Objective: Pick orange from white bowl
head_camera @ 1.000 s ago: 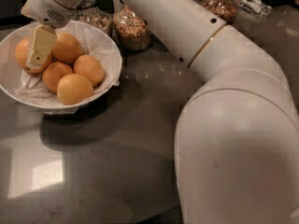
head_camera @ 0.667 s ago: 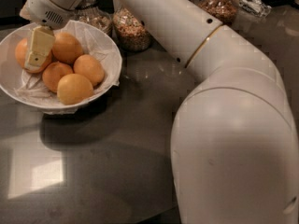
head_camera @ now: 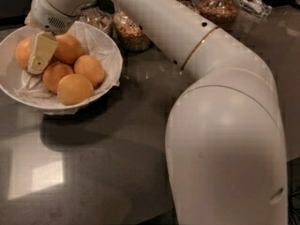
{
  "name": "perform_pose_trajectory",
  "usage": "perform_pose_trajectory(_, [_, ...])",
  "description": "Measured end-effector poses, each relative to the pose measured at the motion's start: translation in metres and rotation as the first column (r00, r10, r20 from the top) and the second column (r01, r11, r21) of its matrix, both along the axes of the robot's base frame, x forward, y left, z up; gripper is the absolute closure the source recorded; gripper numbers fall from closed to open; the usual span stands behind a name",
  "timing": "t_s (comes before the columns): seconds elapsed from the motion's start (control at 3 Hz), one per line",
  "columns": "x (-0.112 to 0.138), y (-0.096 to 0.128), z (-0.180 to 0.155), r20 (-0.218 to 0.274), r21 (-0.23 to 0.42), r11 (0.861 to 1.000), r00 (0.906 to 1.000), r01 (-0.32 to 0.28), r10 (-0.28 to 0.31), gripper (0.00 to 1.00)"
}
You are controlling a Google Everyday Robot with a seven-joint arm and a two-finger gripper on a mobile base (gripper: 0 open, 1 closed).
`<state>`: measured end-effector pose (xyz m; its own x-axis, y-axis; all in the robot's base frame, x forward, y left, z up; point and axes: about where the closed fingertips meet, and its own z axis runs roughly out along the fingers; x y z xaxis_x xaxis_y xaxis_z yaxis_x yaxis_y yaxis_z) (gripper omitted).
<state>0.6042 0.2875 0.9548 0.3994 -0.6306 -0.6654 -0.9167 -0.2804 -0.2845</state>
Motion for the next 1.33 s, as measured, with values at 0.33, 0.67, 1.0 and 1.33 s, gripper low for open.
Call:
perform_pose_trajectory(0.33, [0.004,0.001,-0.007,-0.01,-0.011,1.0,0.9999,0.005,-0.005,0.13])
perform_pose_trajectory(0.67, [0.008,0.005,-0.013,-0.02,-0.031,1.0,0.9998,0.002,-0.002,0.13])
perform_pose_trajectory(1.0, [0.009,0.009,-0.023,-0.041,-0.05,0.999,0.9992,-0.006,0.004,0.13])
perform_pose_trajectory(1.33, [0.011,0.012,-0.03,-0.056,-0.063,0.998,0.9984,-0.012,0.008,0.31])
